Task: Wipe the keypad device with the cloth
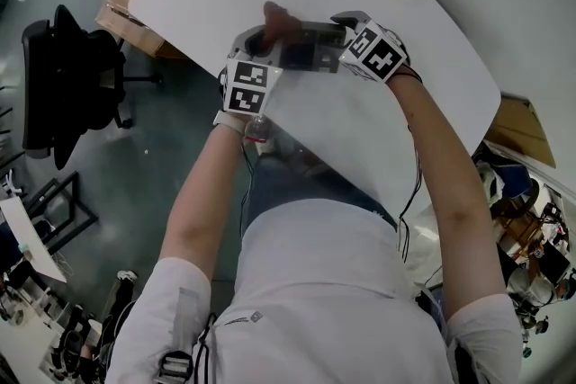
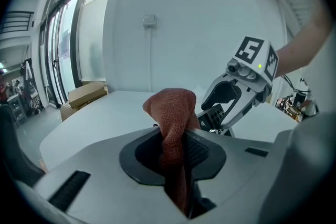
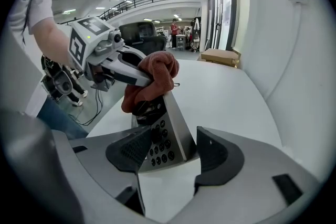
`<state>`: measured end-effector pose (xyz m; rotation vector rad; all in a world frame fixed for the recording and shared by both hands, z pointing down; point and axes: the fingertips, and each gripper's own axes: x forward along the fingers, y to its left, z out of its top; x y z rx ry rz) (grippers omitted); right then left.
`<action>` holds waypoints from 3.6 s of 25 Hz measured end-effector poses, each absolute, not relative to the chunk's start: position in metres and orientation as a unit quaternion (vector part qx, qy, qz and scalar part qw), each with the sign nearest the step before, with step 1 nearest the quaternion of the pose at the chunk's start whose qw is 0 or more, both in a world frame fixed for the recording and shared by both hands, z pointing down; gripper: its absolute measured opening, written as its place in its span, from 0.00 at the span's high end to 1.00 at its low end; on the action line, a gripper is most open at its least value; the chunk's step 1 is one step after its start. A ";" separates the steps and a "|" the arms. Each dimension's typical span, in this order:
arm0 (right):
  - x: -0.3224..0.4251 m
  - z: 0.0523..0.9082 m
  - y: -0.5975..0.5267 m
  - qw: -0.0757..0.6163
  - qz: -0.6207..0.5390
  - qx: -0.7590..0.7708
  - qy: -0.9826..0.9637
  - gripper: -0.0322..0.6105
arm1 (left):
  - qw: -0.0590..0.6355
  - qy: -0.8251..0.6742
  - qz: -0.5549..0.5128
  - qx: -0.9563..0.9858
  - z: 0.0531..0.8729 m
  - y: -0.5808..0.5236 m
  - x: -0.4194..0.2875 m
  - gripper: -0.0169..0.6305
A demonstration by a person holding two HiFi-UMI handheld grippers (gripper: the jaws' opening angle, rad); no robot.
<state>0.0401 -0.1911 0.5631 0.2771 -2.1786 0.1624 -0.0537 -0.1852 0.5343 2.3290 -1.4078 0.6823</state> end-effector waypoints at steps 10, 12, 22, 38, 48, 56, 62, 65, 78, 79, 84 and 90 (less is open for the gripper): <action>0.042 0.565 -0.192 0.451 0.084 0.139 -0.878 0.57 | 0.176 -0.500 0.253 0.809 0.560 -0.167 -0.054 0.87; 0.044 0.565 -0.192 0.447 0.086 0.145 -0.879 0.57 | 0.186 -0.499 0.261 0.805 0.570 -0.158 -0.052 0.87; 0.047 0.563 -0.193 0.447 0.086 0.158 -0.876 0.57 | 0.212 -0.501 0.291 0.787 0.604 -0.126 -0.048 0.87; 0.044 0.566 -0.189 0.454 0.083 0.174 -0.870 0.57 | 0.207 -0.457 0.339 0.796 0.614 -0.105 -0.050 0.87; 0.039 0.570 -0.190 0.454 0.083 0.174 -0.870 0.57 | 0.169 -0.480 0.251 0.823 0.529 -0.164 -0.032 0.87; 0.041 0.567 -0.186 0.459 0.095 0.175 -0.866 0.57 | 0.189 -0.488 0.246 0.815 0.540 -0.186 -0.021 0.87; 0.042 0.568 -0.186 0.456 0.097 0.180 -0.866 0.57 | 0.187 -0.498 0.244 0.811 0.549 -0.180 -0.018 0.87; 0.041 0.569 -0.188 0.452 0.099 0.184 -0.867 0.57 | 0.199 -0.493 0.240 0.813 0.559 -0.176 -0.018 0.87; 0.044 0.568 -0.189 0.453 0.093 0.184 -0.867 0.57 | 0.214 -0.483 0.252 0.811 0.581 -0.153 -0.016 0.88; 0.044 0.568 -0.189 0.453 0.093 0.185 -0.867 0.57 | 0.217 -0.483 0.253 0.810 0.583 -0.151 -0.017 0.88; 0.045 0.568 -0.189 0.453 0.094 0.187 -0.867 0.57 | 0.227 -0.485 0.260 0.804 0.595 -0.142 -0.019 0.88; 0.044 0.569 -0.190 0.453 0.095 0.185 -0.867 0.57 | 0.238 -0.482 0.270 0.799 0.604 -0.135 -0.021 0.88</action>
